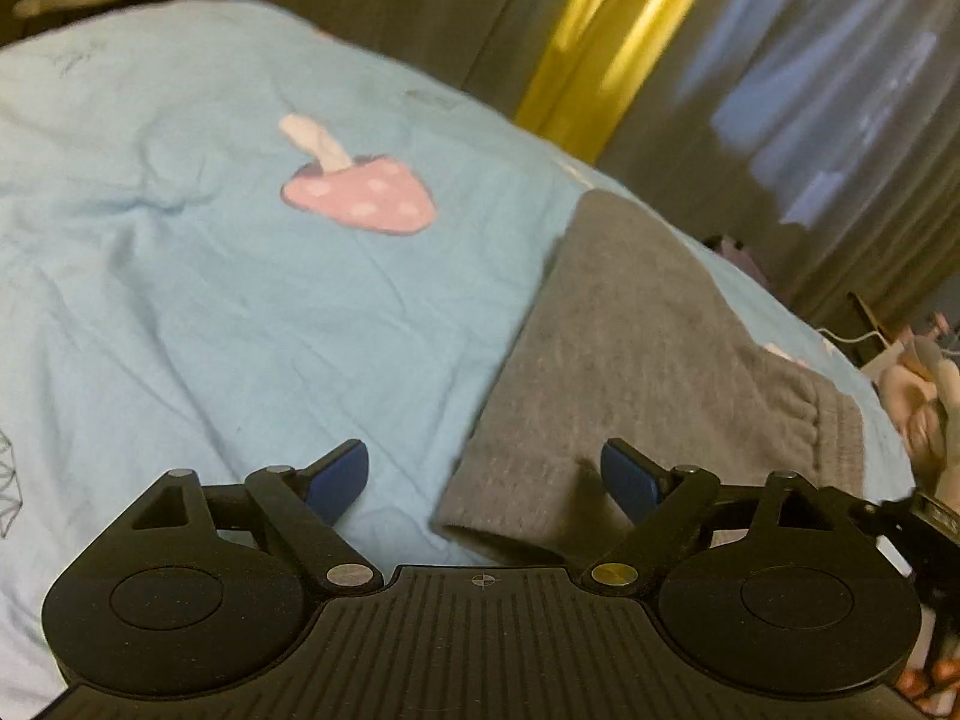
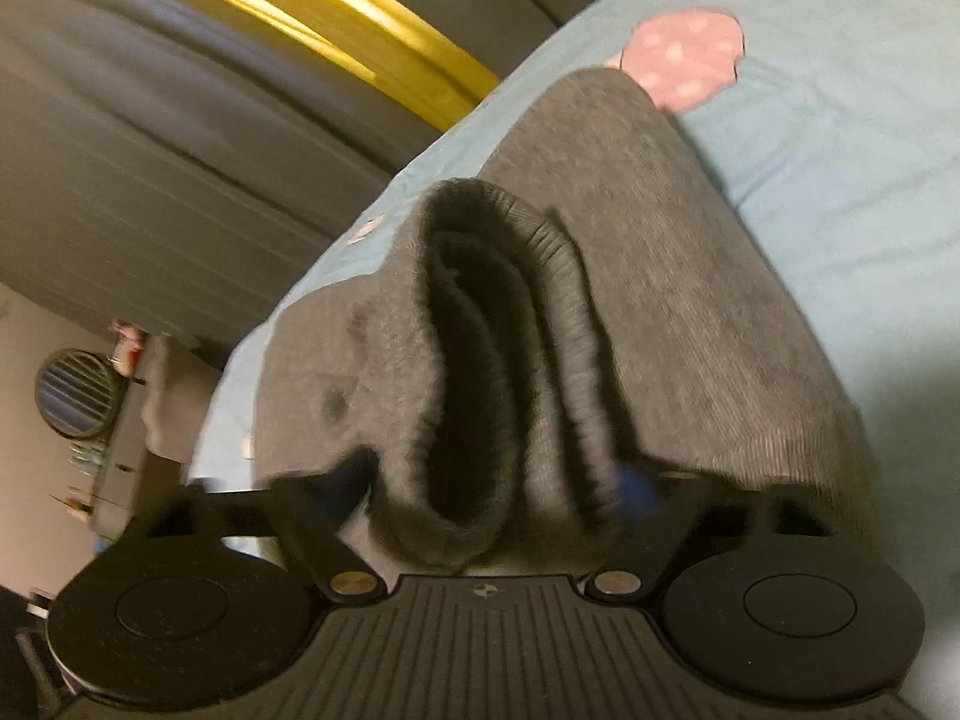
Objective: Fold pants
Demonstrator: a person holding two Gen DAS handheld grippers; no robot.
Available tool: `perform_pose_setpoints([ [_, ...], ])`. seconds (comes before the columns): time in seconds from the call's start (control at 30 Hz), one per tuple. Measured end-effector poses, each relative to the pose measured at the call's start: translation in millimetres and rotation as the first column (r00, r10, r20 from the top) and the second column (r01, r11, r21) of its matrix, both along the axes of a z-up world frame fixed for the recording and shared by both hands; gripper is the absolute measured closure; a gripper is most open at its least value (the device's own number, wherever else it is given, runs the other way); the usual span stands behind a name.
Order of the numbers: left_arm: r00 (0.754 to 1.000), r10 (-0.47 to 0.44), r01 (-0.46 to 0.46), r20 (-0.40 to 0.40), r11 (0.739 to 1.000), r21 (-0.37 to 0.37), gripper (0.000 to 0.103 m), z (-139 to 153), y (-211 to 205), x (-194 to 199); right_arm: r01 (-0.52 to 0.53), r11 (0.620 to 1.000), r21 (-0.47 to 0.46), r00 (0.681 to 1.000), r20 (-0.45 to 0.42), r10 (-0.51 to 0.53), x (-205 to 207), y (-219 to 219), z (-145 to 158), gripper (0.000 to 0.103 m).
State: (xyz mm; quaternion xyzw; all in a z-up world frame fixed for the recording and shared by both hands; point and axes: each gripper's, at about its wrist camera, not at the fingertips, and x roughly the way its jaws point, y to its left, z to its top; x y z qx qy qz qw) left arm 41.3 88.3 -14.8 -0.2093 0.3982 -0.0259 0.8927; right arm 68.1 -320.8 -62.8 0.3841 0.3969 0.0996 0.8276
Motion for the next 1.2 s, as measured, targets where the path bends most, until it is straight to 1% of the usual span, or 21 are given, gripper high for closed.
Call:
perform_pose_setpoints([
  [0.07, 1.000, -0.006, 0.006, 0.010, 1.000, -0.018, 0.012, 1, 1, -2, -0.005, 1.000, 0.019, 1.000, 0.003, 0.005, 2, 0, -1, 0.047],
  [0.17, 1.000, -0.006, 0.005, -0.016, 0.998, -0.057, 0.012, -5, 4, 0, 0.005, 0.998, 0.067, 1.000, -0.012, -0.004, 5, -3, -7, 0.033],
  [0.2, 1.000, -0.006, 0.004, -0.025, 0.997, -0.074, 0.012, -7, 6, 1, 0.010, 0.997, 0.082, 1.000, -0.018, -0.009, 7, -1, -9, 0.030],
  [0.23, 0.999, -0.003, 0.000, -0.032, 0.996, -0.091, 0.012, -8, 7, 1, 0.010, 0.997, 0.081, 1.000, -0.024, -0.008, 10, 0, -10, 0.030],
  [0.27, 0.999, 0.001, -0.005, -0.039, 0.995, -0.098, 0.012, -9, 8, 2, 0.009, 0.997, 0.073, 1.000, -0.028, -0.007, 13, 3, -9, 0.032],
  [0.3, 0.999, 0.007, -0.011, -0.045, 0.994, -0.106, 0.012, -10, 10, 2, 0.010, 0.998, 0.059, 0.999, -0.031, -0.009, 14, 4, -8, 0.048],
  [0.33, 0.999, 0.011, -0.016, -0.045, 0.993, -0.115, 0.012, -11, 11, 2, 0.012, 0.999, 0.034, 0.999, -0.030, -0.011, 15, 8, -6, 0.053],
  [0.4, 0.999, 0.014, -0.017, -0.030, 0.992, -0.127, 0.013, -9, 12, -2, -0.004, 1.000, 0.008, 1.000, -0.025, 0.004, 18, 12, 4, 0.059],
  [0.47, 0.999, -0.031, 0.033, 0.016, 0.990, -0.140, 0.013, -4, 11, -8, -0.007, 0.999, 0.039, 1.000, 0.008, 0.006, 19, 10, 17, 0.062],
  [0.53, 0.993, -0.114, 0.118, 0.042, 0.986, -0.120, 0.012, 0, 2, -13, 0.000, 0.996, 0.091, 0.999, 0.047, -0.004, 16, 5, 33, 0.062],
  [0.63, 0.979, -0.205, 0.206, 0.018, 0.977, -0.059, 0.012, 2, -15, -14, 0.004, 0.994, 0.107, 0.993, 0.114, -0.016, 16, 3, 60, 0.062],
  [0.7, 0.973, -0.230, 0.230, -0.030, 0.973, -0.011, 0.012, 1, -24, -9, 0.008, 0.989, 0.149, 0.989, 0.147, -0.031, 14, -1, 74, 0.063],
  [0.77, 0.966, -0.250, 0.251, -0.068, 0.968, 0.008, 0.013, -3, -30, -5, 0.012, 0.982, 0.190, 0.985, 0.166, -0.044, 13, -5, 82, 0.063],
  [0.87, 0.962, -0.249, 0.258, -0.112, 0.964, 0.068, 0.017, -6, -37, -2, 0.017, 0.977, 0.211, 0.981, 0.186, -0.057, 12, -11, 92, 0.063],
  [0.93, 0.966, -0.218, 0.232, -0.136, 0.968, 0.096, 0.027, -8, -37, 0, 0.019, 0.978, 0.207, 0.980, 0.192, -0.059, 12, -10, 97, 0.063],
  [0.97, 0.969, -0.199, 0.214, -0.149, 0.972, 0.093, 0.031, -9, -35, 1, 0.020, 0.977, 0.212, 0.980, 0.192, -0.061, 11, -12, 98, 0.063],
  [1.0, 0.971, -0.180, 0.194, -0.159, 0.978, 0.081, 0.042, -11, -32, 3, 0.019, 0.976, 0.218, 0.980, 0.191, -0.062, 10, -12, 98, 0.063],
  [1.07, 0.974, -0.137, 0.147, -0.181, 0.988, 0.040, 0.054, -15, -24, 7, 0.011, 0.974, 0.226, 0.980, 0.191, -0.055, 9, -15, 100, 0.063],
  [1.1, 0.976, -0.111, 0.118, -0.187, 0.993, 0.026, 0.069, -17, -19, 8, 0.009, 0.976, 0.217, 0.979, 0.195, -0.052, 10, -13, 100, 0.063],
  [1.13, 0.977, -0.094, 0.097, -0.191, 0.995, 0.005, 0.074, -19, -14, 8, 0.005, 0.979, 0.201, 0.978, 0.201, -0.047, 8, -12, 100, 0.063],
  [1.2, 0.982, -0.095, 0.087, -0.166, 0.995, -0.051, 0.082, -19, -7, 5, 0.001, 0.985, 0.171, 0.979, 0.201, -0.036, 7, -12, 101, 0.063],
])
